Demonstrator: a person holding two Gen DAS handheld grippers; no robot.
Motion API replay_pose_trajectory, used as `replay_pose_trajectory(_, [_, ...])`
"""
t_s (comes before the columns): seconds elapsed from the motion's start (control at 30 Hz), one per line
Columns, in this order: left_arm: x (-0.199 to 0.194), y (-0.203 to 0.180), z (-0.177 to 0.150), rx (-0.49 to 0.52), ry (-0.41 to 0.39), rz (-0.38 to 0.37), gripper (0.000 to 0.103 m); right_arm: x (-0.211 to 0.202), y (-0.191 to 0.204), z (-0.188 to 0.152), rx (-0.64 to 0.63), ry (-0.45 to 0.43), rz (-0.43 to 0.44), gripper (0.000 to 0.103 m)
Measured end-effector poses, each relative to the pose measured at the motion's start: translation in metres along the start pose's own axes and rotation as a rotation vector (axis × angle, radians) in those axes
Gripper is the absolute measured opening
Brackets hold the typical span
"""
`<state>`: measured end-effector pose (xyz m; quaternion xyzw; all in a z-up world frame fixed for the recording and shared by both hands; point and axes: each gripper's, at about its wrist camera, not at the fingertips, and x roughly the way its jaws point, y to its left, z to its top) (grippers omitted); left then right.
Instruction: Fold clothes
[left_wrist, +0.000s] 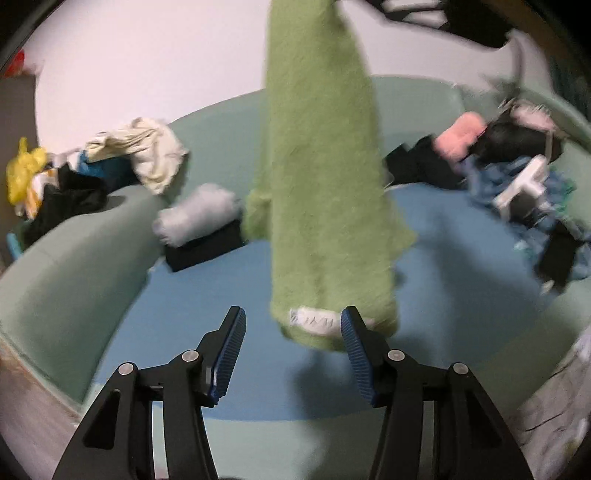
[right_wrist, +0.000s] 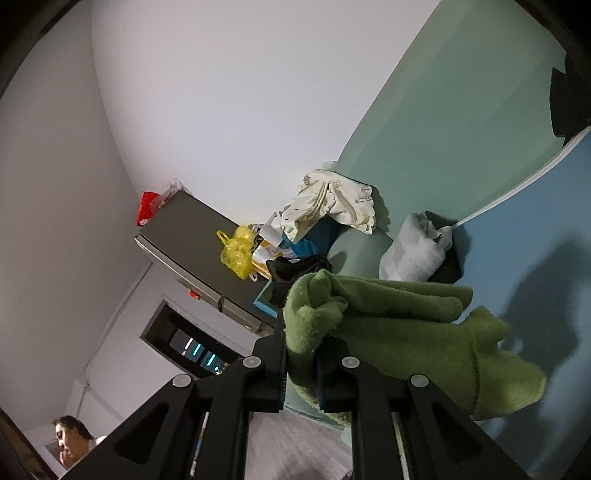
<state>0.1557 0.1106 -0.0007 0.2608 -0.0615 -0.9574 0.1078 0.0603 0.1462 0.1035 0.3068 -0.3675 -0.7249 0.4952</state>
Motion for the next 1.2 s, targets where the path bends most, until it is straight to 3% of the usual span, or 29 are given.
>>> replay_pose_trajectory(0.03, [-0.006, -0.006, 0.001, -0.002, -0.022, -0.021, 0.056, 0.000, 0.001, 0.000, -0.002, -0.003, -0.010, 0.012])
replay_pose_trajectory(0.13, [-0.021, -0.030, 0.003, 0.010, -0.115, -0.014, 0.073, 0.000, 0.002, -0.001, -0.004, -0.021, -0.029, 0.012])
replay_pose_trajectory(0.2, [-0.021, -0.044, 0.003, 0.022, -0.145, 0.009, 0.077, -0.001, 0.003, -0.002, -0.012, -0.025, -0.037, 0.012])
replay_pose_trajectory(0.4, [0.025, -0.042, 0.000, -0.010, -0.008, 0.076, 0.078, -0.013, 0.007, 0.000, -0.013, -0.044, -0.019, 0.012])
replay_pose_trajectory(0.6, [0.034, -0.004, 0.002, -0.061, -0.012, 0.071, 0.078, -0.018, 0.011, 0.000, -0.030, -0.038, -0.012, 0.012])
replay_pose_trajectory(0.73, [0.047, -0.005, 0.004, -0.013, 0.024, 0.038, 0.077, -0.017, 0.011, -0.001, -0.014, -0.042, -0.011, 0.012])
replay_pose_trajectory(0.9, [0.049, -0.010, 0.005, -0.057, 0.017, 0.028, 0.077, -0.017, 0.009, 0.000, 0.007, -0.064, -0.027, 0.012])
replay_pose_trajectory(0.93, [0.056, -0.010, 0.002, -0.054, 0.045, 0.030, 0.075, -0.017, 0.009, 0.000, 0.008, -0.068, -0.028, 0.012])
replay_pose_trajectory(0.97, [0.060, -0.010, 0.000, -0.055, 0.063, 0.032, 0.054, -0.018, 0.010, 0.000, 0.003, -0.069, -0.037, 0.012])
replay_pose_trajectory(1.03, [0.066, -0.008, -0.005, -0.060, 0.097, 0.037, 0.021, -0.021, 0.010, 0.000, -0.012, -0.071, -0.071, 0.012])
replay_pose_trajectory(1.2, [0.046, 0.033, 0.001, -0.086, 0.112, 0.002, 0.018, -0.038, -0.011, 0.001, 0.011, -0.096, -0.166, 0.012])
